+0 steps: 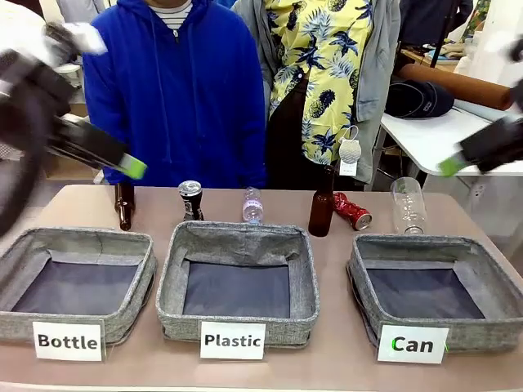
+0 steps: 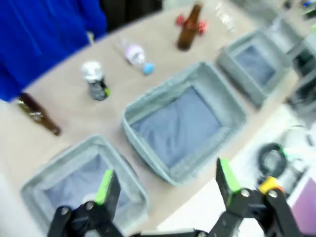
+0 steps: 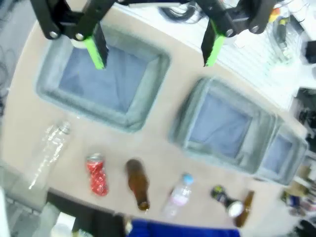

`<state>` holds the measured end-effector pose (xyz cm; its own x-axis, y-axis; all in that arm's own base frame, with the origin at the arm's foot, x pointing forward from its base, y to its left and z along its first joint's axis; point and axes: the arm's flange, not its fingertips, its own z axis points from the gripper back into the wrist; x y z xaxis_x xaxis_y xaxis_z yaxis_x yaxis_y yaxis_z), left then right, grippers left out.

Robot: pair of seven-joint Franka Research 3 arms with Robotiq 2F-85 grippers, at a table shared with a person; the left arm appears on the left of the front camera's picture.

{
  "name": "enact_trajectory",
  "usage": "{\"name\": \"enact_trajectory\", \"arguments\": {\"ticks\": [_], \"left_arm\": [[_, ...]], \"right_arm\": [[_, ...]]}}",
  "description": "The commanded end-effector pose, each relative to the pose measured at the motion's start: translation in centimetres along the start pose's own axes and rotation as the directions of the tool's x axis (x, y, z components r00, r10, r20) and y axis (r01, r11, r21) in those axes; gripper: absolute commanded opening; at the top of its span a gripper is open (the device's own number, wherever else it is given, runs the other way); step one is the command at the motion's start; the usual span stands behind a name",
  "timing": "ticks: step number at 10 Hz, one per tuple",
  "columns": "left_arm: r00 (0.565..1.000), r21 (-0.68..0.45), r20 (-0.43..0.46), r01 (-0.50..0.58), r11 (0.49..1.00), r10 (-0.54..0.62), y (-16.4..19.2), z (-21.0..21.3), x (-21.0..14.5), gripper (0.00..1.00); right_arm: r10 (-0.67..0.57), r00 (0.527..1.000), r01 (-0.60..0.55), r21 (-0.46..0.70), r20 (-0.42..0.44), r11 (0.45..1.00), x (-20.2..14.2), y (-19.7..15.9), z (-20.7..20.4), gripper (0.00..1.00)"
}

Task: Sort the can waste into the basket.
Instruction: Pick up the can waste from the table and place it in the right Fabric basket.

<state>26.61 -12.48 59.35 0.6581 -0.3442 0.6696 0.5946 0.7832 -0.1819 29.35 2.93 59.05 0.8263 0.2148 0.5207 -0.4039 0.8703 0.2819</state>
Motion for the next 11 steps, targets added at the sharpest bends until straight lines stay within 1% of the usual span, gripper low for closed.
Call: {"name": "enact_trajectory", "arguments": {"ticks": [1, 2, 3, 4, 5, 6, 7, 8, 9, 10, 11], "left_arm": [[0.998, -0.122, 0.006, -0.056, 0.991, 0.057, 4.9, 5.5, -5.6, 1.00], [0.985, -0.181, 0.058, -0.152, 0.972, 0.165, 8.5, 7.9, -9.0, 1.00], [0.935, -0.247, 0.122, -0.295, 0.923, 0.332, 12.7, 10.0, -13.3, 1.00], [0.868, -0.307, 0.163, -0.407, 0.861, 0.468, 16.4, 11.3, -17.2, 1.00], [0.772, -0.385, 0.185, -0.512, 0.768, 0.608, 19.5, 11.6, -20.4, 1.00], [0.675, -0.478, 0.198, -0.567, 0.671, 0.711, 21.4, 10.8, -22.8, 1.00], [0.554, -0.537, 0.178, -0.638, 0.552, 0.814, 21.6, 8.0, -23.2, 1.00], [0.505, -0.557, 0.166, -0.661, 0.503, 0.847, 21.1, 5.8, -22.4, 1.00], [0.503, -0.553, 0.146, -0.672, 0.492, 0.852, 20.9, 4.3, -21.4, 1.00], [0.555, -0.515, 0.152, -0.662, 0.545, 0.818, 26.5, 14.5, -24.8, 1.00], [0.555, -0.515, 0.152, -0.662, 0.545, 0.818, 26.5, 14.5, -24.8, 1.00]], "right_arm": [[-0.164, 0.985, 0.171, 0.176, -0.052, 0.970, -1.6, -6.7, 1.2, 1.00], [-0.264, 0.964, 0.263, 0.262, -0.029, 0.929, -3.5, -10.8, 1.8, 1.00], [-0.351, 0.936, 0.322, 0.335, 0.028, 0.885, -6.0, -15.2, 2.6, 1.00], [-0.431, 0.901, 0.377, 0.393, 0.054, 0.839, -8.1, -18.5, 2.9, 1.00], [-0.512, 0.856, 0.432, 0.453, 0.064, 0.780, -9.8, -21.3, 2.7, 1.00], [-0.586, 0.807, 0.480, 0.490, 0.079, 0.727, -11.2, -23.4, 2.1, 1.00], [-0.650, 0.753, 0.512, 0.532, 0.099, 0.675, -12.6, -25.1, 1.5, 1.00], [-0.709, 0.696, 0.571, 0.512, 0.112, 0.642, -13.5, -25.7, 1.4, 1.00], [-0.629, 0.774, 0.529, 0.470, 0.076, 0.707, -13.5, -24.6, 2.4, 1.00], [-0.629, 0.774, 0.529, 0.470, 0.076, 0.707, -13.5, -24.6, 2.4, 1.00], [-0.629, 0.774, 0.529, 0.470, 0.076, 0.707, -13.5, -24.6, 2.4, 1.00]]}}
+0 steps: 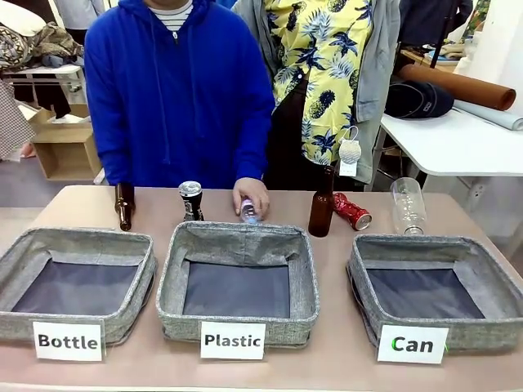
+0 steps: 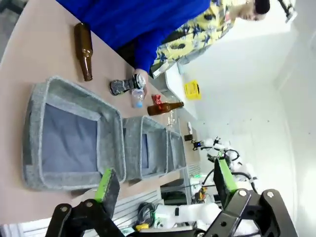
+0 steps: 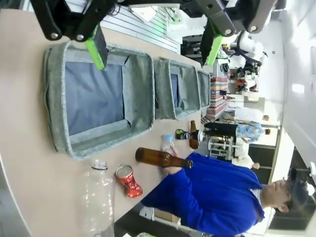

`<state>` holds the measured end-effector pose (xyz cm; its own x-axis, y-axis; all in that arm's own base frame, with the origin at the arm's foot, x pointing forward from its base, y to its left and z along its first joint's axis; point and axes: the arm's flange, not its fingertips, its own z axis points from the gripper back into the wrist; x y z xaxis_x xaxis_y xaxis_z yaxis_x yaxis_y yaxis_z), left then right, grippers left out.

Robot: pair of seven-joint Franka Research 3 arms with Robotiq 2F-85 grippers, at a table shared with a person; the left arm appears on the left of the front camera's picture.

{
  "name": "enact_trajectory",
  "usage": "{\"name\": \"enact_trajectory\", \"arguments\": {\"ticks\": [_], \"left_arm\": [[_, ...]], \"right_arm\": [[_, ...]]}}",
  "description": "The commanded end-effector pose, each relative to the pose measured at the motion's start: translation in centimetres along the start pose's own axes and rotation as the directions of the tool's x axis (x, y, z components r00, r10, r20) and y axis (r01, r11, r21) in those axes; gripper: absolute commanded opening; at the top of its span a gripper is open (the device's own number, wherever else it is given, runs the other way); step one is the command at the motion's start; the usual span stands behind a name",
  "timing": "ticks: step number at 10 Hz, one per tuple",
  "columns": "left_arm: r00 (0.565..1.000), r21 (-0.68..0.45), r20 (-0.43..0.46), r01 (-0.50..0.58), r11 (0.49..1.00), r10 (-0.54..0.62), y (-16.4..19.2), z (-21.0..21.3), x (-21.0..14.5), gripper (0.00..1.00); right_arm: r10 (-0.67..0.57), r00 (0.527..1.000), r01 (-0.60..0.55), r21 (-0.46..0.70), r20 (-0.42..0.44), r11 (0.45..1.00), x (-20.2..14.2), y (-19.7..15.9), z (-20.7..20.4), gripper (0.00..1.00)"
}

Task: Sort the can waste into the basket.
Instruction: Pick up the can waste from the table and place it in the right Fabric basket.

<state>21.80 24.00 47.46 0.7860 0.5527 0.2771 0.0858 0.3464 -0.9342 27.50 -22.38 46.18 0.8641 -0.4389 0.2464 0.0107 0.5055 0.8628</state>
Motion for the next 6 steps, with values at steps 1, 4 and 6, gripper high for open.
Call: {"name": "enact_trajectory", "arguments": {"ticks": [1, 4, 6], "left_arm": [[0.998, 0.011, -0.004, 0.061, 0.998, -0.061, -0.9, 1.9, -1.5, 1.00], [0.998, 0.011, -0.004, 0.061, 0.998, -0.061, -0.9, 1.9, -1.5, 1.00], [0.998, 0.011, -0.004, 0.061, 0.998, -0.061, -0.9, 1.9, -1.5, 1.00]], "right_arm": [[0.047, 0.999, -0.047, 0.006, 0.000, 0.999, -0.1, 0.6, 0.6, 1.00], [0.126, 0.991, -0.131, -0.135, -0.047, 0.982, 0.6, 4.0, -2.1, 1.00], [0.314, 0.929, -0.368, -0.393, -0.197, 0.842, 4.3, 11.9, -8.7, 1.00]]}}
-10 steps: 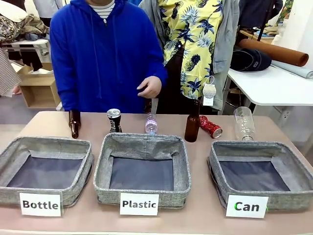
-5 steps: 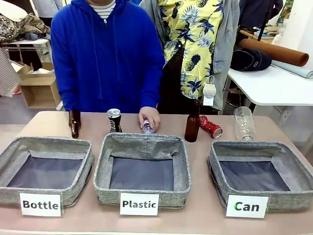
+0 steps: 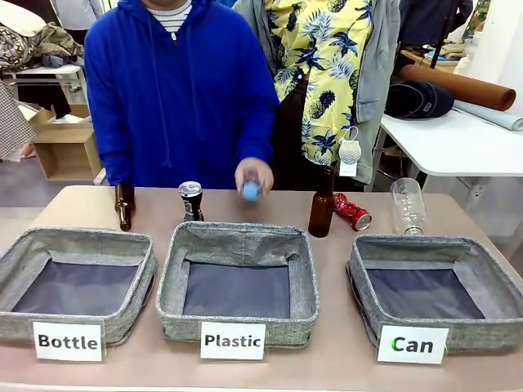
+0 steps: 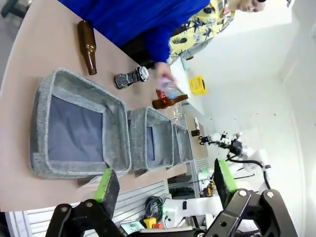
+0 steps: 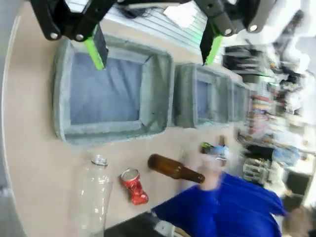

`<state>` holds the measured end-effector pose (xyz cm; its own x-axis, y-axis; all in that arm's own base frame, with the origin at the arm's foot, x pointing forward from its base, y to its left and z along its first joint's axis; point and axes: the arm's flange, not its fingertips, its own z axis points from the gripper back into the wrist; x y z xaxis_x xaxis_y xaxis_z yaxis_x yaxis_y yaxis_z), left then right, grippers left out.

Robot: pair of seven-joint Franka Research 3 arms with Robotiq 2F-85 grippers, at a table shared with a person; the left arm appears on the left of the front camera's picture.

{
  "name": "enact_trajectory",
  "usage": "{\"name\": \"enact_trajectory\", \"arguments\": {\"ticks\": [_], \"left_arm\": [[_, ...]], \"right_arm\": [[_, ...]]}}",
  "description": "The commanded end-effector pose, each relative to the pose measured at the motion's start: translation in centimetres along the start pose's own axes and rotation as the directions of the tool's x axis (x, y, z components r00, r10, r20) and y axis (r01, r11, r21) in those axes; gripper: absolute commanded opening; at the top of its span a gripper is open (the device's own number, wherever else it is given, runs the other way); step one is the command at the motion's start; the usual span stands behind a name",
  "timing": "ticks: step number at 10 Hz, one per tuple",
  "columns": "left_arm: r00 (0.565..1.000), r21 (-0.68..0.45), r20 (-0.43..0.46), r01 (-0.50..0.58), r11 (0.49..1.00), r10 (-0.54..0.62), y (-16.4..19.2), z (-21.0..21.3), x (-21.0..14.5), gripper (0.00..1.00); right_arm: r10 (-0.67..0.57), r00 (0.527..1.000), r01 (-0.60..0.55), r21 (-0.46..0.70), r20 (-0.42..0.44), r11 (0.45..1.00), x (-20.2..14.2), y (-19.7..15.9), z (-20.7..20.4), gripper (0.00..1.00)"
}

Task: Sort the can waste into the basket.
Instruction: Pick up the can waste from the table and place it in the right Fabric basket.

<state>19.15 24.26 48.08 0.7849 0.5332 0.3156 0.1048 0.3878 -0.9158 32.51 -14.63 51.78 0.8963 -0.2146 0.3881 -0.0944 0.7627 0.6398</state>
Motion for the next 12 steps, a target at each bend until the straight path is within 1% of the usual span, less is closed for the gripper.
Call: {"name": "enact_trajectory", "arguments": {"ticks": [1, 2, 3, 4, 5, 7, 8, 9, 10, 11, 12], "left_arm": [[1.000, -0.012, 0.002, 0.018, 1.000, -0.018, -0.2, 0.0, 0.3, 1.00], [1.000, -0.012, 0.002, 0.018, 1.000, -0.018, -0.2, 0.0, 0.3, 1.00], [1.000, -0.012, 0.002, 0.018, 1.000, -0.018, -0.2, 0.0, 0.3, 1.00], [1.000, -0.012, 0.002, 0.018, 1.000, -0.018, -0.2, 0.0, 0.3, 1.00], [1.000, -0.012, 0.002, 0.018, 1.000, -0.018, -0.2, 0.0, 0.3, 1.00], [1.000, -0.012, 0.002, 0.018, 1.000, -0.018, -0.2, 0.0, 0.3, 1.00], [1.000, -0.012, 0.002, 0.018, 1.000, -0.018, -0.2, 0.0, 0.3, 1.00], [1.000, -0.012, 0.002, 0.018, 1.000, -0.018, -0.2, 0.0, 0.3, 1.00], [1.000, -0.012, 0.002, 0.018, 1.000, -0.018, -0.2, 0.0, 0.3, 1.00], [1.000, -0.012, 0.002, 0.018, 1.000, -0.018, -0.2, 0.0, 0.3, 1.00], [1.000, -0.012, 0.002, 0.018, 1.000, -0.018, -0.2, 0.0, 0.3, 1.00]], "right_arm": [[0.178, 0.972, -0.213, -0.261, -0.151, 0.941, 5.6, 5.6, -5.2, 1.00], [0.151, 0.975, -0.206, -0.406, -0.162, 0.890, 6.8, 7.1, -8.4, 1.00], [0.179, 0.962, -0.253, -0.431, -0.205, 0.866, 7.1, 8.4, -11.5, 1.00], [0.208, 0.957, -0.283, -0.488, -0.204, 0.825, 7.1, 8.6, -12.9, 1.00], [0.224, 0.962, -0.264, -0.338, -0.154, 0.903, 6.1, 10.5, -10.5, 1.00], [0.224, 0.962, -0.264, -0.338, -0.154, 0.903, 6.1, 10.5, -10.5, 1.00], [0.232, 0.956, -0.287, -0.393, -0.182, 0.874, 6.7, 10.1, -12.7, 1.00], [0.237, 0.960, -0.277, -0.418, -0.147, 0.865, 8.5, 10.4, -13.5, 1.00], [0.275, 0.949, -0.315, -0.414, -0.154, 0.854, 10.5, 10.6, -15.4, 1.00], [0.308, 0.934, -0.355, -0.409, -0.179, 0.841, 12.5, 10.6, -17.4, 1.00], [0.349, 0.904, -0.423, -0.409, -0.246, 0.808, 14.2, 10.6, -19.9, 1.00]]}}
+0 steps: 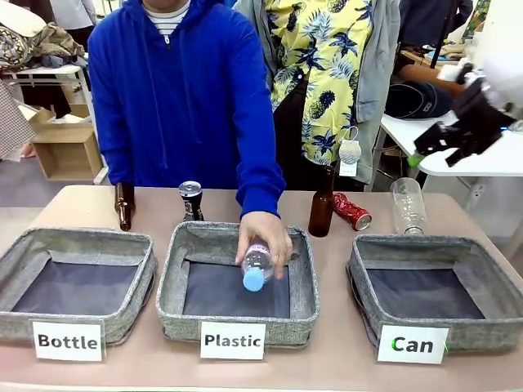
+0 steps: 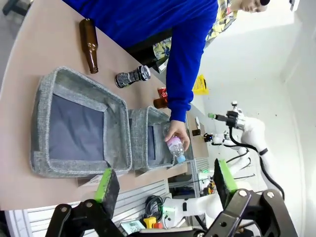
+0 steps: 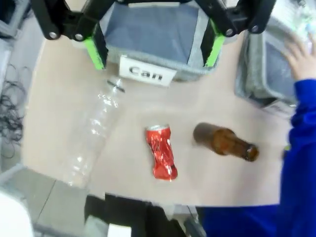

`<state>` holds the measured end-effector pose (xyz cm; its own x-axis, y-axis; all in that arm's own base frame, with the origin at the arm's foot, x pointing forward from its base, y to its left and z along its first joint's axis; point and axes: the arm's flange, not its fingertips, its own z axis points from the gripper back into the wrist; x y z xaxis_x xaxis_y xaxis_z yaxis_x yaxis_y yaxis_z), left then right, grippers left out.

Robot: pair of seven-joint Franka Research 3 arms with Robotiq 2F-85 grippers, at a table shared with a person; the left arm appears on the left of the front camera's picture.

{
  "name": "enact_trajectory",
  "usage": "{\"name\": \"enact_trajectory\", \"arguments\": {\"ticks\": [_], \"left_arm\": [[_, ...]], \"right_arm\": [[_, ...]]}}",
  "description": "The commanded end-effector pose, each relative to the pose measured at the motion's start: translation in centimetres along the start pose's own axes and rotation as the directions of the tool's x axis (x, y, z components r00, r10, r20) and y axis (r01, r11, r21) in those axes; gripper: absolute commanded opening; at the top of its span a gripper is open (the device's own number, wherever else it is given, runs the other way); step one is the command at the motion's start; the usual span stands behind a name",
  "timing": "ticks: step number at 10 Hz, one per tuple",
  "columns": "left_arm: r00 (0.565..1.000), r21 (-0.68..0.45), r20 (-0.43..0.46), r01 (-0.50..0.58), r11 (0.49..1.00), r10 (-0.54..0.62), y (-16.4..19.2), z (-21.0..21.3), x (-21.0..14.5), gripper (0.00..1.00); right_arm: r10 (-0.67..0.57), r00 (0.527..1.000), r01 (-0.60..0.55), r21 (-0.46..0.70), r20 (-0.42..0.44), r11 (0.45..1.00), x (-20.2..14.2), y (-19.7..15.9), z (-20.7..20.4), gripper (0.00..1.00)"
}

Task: Sort the can waste into the basket.
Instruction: Pick up the can waste from the table and place it in the right Fabric basket.

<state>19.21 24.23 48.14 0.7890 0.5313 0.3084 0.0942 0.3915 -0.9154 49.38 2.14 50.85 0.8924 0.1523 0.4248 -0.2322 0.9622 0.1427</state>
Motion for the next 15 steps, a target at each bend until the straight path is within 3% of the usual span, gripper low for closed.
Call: {"name": "enact_trajectory", "arguments": {"ticks": [1, 3, 5, 7, 10, 13, 14, 15], "left_arm": [[1.000, -0.022, 0.008, 0.024, 0.999, -0.024, -0.1, 0.0, 0.2, 1.00], [1.000, -0.022, 0.008, 0.024, 0.999, -0.024, -0.1, 0.0, 0.2, 1.00], [1.000, -0.022, 0.008, 0.024, 0.999, -0.024, -0.1, 0.0, 0.2, 1.00], [1.000, -0.022, 0.008, 0.024, 0.999, -0.024, -0.1, 0.0, 0.2, 1.00], [1.000, -0.022, 0.008, 0.024, 0.999, -0.024, -0.1, 0.0, 0.2, 1.00], [1.000, -0.022, 0.008, 0.024, 0.999, -0.024, -0.1, 0.0, 0.2, 1.00], [1.000, -0.022, 0.008, 0.024, 0.999, -0.024, -0.1, 0.0, 0.2, 1.00], [1.000, -0.022, 0.008, 0.024, 0.999, -0.024, -0.1, 0.0, 0.2, 1.00]], "right_arm": [[0.118, 0.992, -0.119, -0.031, -0.051, 0.992, 5.4, 0.0, -3.8, 1.00], [0.162, 0.980, -0.170, -0.073, -0.112, 0.983, 8.8, 1.1, -9.6, 1.00], [0.195, 0.971, -0.202, -0.043, -0.136, 0.978, 10.2, 2.5, -14.7, 1.00], [0.195, 0.955, -0.207, -0.033, -0.224, 0.978, 10.2, 2.8, -20.4, 1.00], [0.177, 0.940, -0.193, -0.029, -0.292, 0.981, 10.4, 2.6, -25.7, 1.00], [0.165, 0.924, -0.182, -0.017, -0.344, 0.983, 9.8, 2.6, -28.3, 1.00], [0.168, 0.918, -0.177, 0.009, -0.359, 0.984, 9.6, 2.7, -28.4, 0.46], [0.164, 0.922, -0.171, 0.013, -0.351, 0.985, 9.6, 2.5, -28.2, 0.40]]}}
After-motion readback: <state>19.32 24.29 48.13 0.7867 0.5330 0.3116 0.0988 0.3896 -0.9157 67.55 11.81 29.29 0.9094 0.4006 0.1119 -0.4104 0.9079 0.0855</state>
